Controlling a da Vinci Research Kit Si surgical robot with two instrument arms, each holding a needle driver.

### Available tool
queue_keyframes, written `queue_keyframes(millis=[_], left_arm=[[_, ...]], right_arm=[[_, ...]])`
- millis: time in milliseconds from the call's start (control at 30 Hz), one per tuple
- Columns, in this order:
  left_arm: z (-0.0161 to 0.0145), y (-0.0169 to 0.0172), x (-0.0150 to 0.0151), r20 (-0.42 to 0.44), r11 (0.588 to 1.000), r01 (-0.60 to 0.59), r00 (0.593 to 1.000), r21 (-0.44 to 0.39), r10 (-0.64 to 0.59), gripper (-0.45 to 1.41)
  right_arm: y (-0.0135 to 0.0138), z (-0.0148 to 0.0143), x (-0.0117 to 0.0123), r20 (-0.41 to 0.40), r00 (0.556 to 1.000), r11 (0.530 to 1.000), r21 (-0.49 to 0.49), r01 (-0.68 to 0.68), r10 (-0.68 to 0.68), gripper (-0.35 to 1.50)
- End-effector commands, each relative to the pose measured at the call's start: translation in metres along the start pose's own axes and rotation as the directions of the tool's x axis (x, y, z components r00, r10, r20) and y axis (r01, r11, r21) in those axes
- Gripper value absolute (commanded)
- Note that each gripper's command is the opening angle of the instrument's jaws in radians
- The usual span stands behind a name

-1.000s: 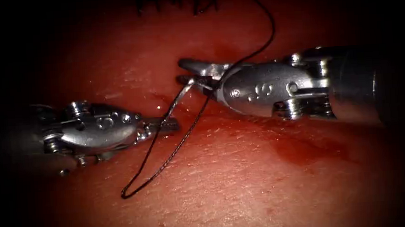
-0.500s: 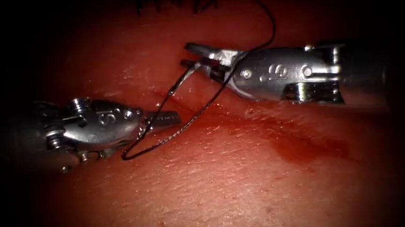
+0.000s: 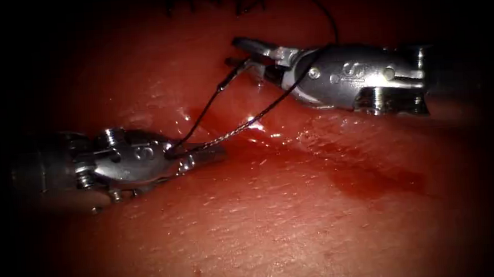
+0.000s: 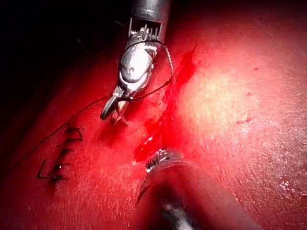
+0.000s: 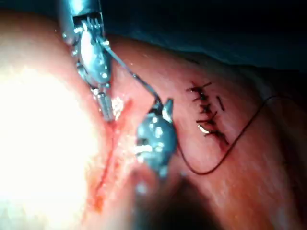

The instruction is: Wound Closure

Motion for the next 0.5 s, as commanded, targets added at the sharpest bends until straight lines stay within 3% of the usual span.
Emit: queue_keyframes(millis=[33, 500], left_arm=[[0.0009, 0.0004, -0.0005, 0.008, 1.000, -0.001, 1.000, -0.006, 0.001, -0.30], [-0.0006, 0.0000, -0.0012, 0.011, 1.000, -0.003, 1.000, -0.022, 0.003, -0.28]], right_arm=[[-0.0001, 0.0007, -0.0002, -0.001, 1.000, 1.000, 0.001, -0.004, 0.004, -0.35], [0.0021, 0.0010, 0.0002, -0.007, 0.964, 0.964, -0.006, -0.268, 0.268, -0.35]])
